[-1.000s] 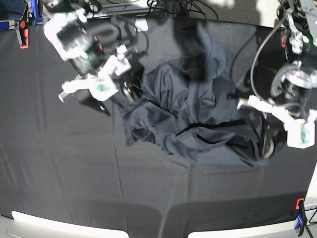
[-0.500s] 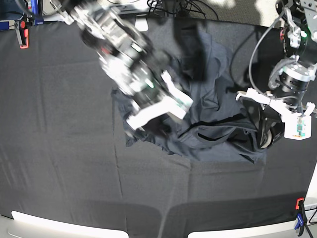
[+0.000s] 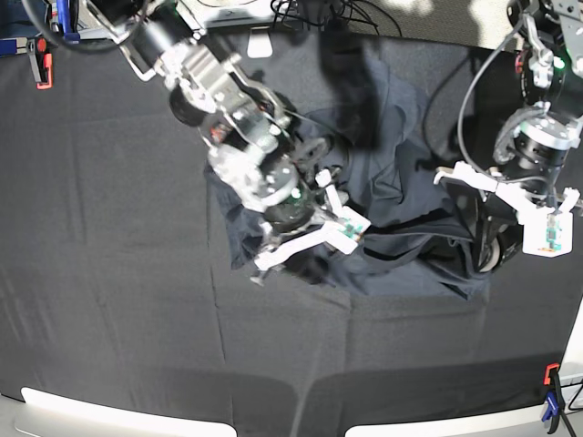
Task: Layout the t-shirt on the table in an organized manner, then fold the t-shirt properly
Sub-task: 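Reach the right gripper into the shirt and grasp a fold, then lift and drag the shirt with the right gripper, spreading it out, then release the shirt with the right gripper and reach the left gripper in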
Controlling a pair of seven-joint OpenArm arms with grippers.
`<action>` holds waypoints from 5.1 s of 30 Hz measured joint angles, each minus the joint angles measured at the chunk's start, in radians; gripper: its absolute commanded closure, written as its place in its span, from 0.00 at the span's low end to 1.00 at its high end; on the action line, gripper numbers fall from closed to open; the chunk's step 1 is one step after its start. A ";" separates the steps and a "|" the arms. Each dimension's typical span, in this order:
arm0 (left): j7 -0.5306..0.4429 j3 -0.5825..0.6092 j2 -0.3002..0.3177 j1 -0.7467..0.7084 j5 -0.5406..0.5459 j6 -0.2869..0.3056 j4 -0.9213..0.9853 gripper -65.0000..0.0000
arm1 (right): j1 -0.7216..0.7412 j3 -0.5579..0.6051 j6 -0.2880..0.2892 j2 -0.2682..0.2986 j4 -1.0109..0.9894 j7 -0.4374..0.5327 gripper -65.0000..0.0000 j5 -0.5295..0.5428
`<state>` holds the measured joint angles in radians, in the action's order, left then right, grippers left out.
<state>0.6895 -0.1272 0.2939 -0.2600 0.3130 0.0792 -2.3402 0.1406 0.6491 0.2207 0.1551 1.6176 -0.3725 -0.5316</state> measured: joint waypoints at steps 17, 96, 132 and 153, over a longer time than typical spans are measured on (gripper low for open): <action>0.153 0.003 -0.001 -0.115 -0.397 0.001 0.000 1.00 | 0.101 -0.069 -0.106 -0.027 0.208 -0.225 1.00 -0.038; -0.077 0.000 0.003 -0.185 0.132 0.248 0.137 0.73 | -0.363 -1.012 0.154 0.482 0.233 -0.703 0.56 0.794; -0.039 0.002 -0.003 0.020 0.260 0.289 0.347 0.73 | -0.251 -1.011 0.203 0.332 0.235 -0.491 0.56 1.028; -0.051 0.218 -0.074 0.413 0.272 0.288 0.852 0.70 | 0.117 -0.821 0.345 0.223 -0.119 -0.520 0.56 1.023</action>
<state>0.6384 0.0906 0.2195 0.1532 0.5854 0.3676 -1.4879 0.2573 -0.1719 0.5659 0.3782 1.4986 -0.8921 0.4919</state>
